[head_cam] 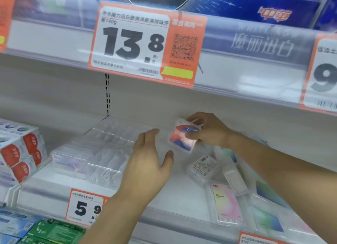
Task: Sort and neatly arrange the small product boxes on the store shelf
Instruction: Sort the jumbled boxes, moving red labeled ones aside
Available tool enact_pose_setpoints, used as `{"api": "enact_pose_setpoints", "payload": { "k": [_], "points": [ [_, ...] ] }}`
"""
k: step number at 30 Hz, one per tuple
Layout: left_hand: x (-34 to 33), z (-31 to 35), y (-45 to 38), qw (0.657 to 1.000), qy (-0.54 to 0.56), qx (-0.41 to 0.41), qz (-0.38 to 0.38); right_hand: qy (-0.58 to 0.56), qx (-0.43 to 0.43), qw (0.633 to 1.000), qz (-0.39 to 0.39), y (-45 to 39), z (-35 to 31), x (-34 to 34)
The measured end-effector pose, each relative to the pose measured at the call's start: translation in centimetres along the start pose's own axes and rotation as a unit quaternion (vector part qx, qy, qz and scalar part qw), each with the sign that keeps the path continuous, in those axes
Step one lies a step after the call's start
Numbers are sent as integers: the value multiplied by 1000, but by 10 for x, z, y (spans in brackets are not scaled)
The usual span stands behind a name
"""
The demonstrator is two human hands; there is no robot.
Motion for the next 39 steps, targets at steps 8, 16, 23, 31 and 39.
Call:
{"api": "enact_pose_setpoints", "payload": {
  "k": [8, 16, 23, 31, 39],
  "points": [
    [-16, -36, -4, 980, 98, 168, -38, -84, 20, 991, -105, 3, -3, -17],
    [-15, -50, 4, 970, 142, 194, -41, 261, -8, 955, -144, -56, 30, -49],
    [-12, -47, 5, 964, 185, 191, -31, 237, 6, 965, -111, -40, 19, -32],
    [-3, -34, 10, 943, 260, 208, 10, 20, 18, 999, 39, 21, 12, 10],
    [-8, 26, 28, 925, 322, 198, 36, -313, -85, 930, 170, 147, 32, 41]
  ]
}}
Point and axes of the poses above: each hand's wrist, its own y-axis away from the middle knuckle, its own x-axis out of the back of the hand, z = x × y, the point moved 7 cm from there along -y, towards the middle knuckle, and after that the axes turned 12 degrees about y, right-handed, at the moved point
